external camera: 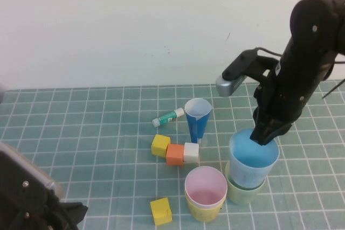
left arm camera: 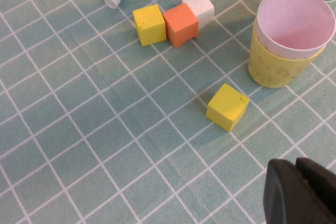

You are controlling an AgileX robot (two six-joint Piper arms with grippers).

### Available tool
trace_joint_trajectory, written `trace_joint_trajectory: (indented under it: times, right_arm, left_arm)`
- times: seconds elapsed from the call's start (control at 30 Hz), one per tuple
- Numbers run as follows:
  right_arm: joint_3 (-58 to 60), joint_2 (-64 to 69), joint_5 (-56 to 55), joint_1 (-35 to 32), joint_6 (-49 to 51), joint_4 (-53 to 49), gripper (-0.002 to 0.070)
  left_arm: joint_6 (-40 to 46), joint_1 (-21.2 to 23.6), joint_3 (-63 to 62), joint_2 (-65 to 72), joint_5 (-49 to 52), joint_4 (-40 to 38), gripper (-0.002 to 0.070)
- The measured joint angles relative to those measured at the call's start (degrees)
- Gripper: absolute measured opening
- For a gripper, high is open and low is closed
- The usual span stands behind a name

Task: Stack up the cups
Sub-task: Place the blue cup on the green cup

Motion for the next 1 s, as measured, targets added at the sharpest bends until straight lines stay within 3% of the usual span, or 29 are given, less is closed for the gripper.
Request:
trace_joint_trajectory:
  times: [0.53,0.6,0.83,1.0]
  right_arm:
    - [3.6,4.9,-8.4,0.0,4.3,-3.1,0.0030]
    - [3.6,5.6,-8.0,0.0,5.0,-3.1,0.0073]
    - [3.6,5.9,-7.9,-1.0,6.3,-3.1,0.0387]
    - [3.6,6.1,-8.2,-1.9,7.6,-3.1,0.0444]
  left_arm:
    - [-0.1,0.0,0.0,0.0,-0.2,0.1,-0.0002]
    - [-0.1,0.0,0.0,0.0,-0.2,0.1,-0.0002]
    - [-0.1,0.0,0.0,0.0,-0.5,0.1,-0.0001]
    - [-0.1,0.0,0.0,0.0,-0.5,0.1,-0.0002]
